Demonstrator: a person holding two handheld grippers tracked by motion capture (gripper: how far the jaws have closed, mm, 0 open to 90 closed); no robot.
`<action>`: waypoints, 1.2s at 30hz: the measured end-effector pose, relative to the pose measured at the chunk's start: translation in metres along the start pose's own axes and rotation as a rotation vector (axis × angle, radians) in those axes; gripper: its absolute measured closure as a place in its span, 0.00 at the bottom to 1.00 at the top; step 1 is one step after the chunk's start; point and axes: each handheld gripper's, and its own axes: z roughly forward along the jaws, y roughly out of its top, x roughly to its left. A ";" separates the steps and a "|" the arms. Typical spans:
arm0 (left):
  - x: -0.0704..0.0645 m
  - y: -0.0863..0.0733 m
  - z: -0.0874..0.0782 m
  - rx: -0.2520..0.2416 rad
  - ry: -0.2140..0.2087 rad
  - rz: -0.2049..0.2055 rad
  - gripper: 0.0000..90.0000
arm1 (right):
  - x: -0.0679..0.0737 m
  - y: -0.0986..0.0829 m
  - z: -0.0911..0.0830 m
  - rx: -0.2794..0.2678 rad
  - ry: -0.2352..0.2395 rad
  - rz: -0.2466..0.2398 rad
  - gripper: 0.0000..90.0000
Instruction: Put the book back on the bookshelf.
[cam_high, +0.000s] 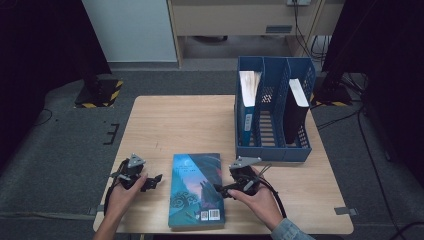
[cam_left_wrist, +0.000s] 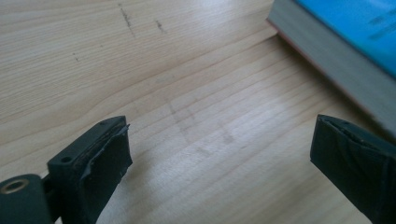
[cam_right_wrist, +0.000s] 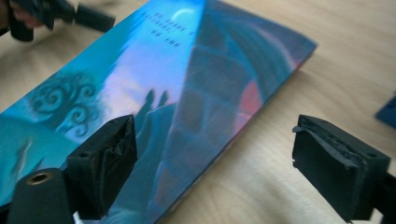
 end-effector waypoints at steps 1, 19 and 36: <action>-0.007 0.002 -0.009 -0.021 -0.020 0.011 0.06 | 0.002 -0.002 -0.001 0.000 0.018 0.000 0.19; -0.088 0.007 -0.013 0.017 -0.220 0.115 0.30 | 0.015 -0.013 0.016 0.080 0.101 -0.022 0.19; -0.082 0.005 -0.011 0.013 -0.231 0.086 0.31 | 0.016 -0.016 0.023 0.146 0.098 -0.018 0.15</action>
